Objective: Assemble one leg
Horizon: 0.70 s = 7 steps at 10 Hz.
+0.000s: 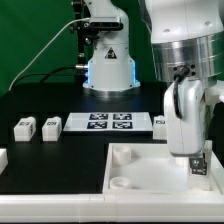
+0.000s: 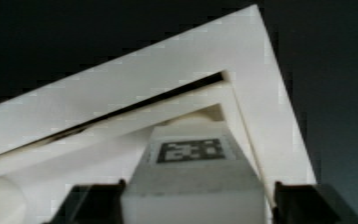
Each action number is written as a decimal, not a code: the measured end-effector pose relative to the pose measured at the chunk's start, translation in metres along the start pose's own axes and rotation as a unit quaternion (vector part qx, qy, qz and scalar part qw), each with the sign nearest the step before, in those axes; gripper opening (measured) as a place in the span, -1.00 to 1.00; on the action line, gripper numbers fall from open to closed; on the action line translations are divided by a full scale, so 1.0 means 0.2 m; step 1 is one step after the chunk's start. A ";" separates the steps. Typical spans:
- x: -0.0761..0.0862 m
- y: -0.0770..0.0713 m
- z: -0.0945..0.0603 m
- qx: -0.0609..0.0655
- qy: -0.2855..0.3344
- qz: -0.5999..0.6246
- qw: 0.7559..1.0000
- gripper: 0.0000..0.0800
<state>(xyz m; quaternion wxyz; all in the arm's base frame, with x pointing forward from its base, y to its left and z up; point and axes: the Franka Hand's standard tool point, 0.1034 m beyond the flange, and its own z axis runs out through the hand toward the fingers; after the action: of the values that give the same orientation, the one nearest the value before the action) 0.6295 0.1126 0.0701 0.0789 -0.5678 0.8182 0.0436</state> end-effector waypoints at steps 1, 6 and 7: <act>0.00 0.00 0.00 0.000 0.000 -0.004 1.000 0.38; -0.05 0.02 -0.12 0.017 -0.015 -0.151 0.988 0.62; -0.06 0.02 -0.14 0.020 -0.015 -0.196 0.980 0.62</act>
Offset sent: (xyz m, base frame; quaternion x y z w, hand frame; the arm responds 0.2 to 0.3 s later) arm -0.0126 0.0136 0.0239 0.0185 -0.0484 -0.0117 0.9986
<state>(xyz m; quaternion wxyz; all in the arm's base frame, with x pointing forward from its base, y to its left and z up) 0.6271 0.1201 0.0996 0.1098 -0.7147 0.6905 0.0194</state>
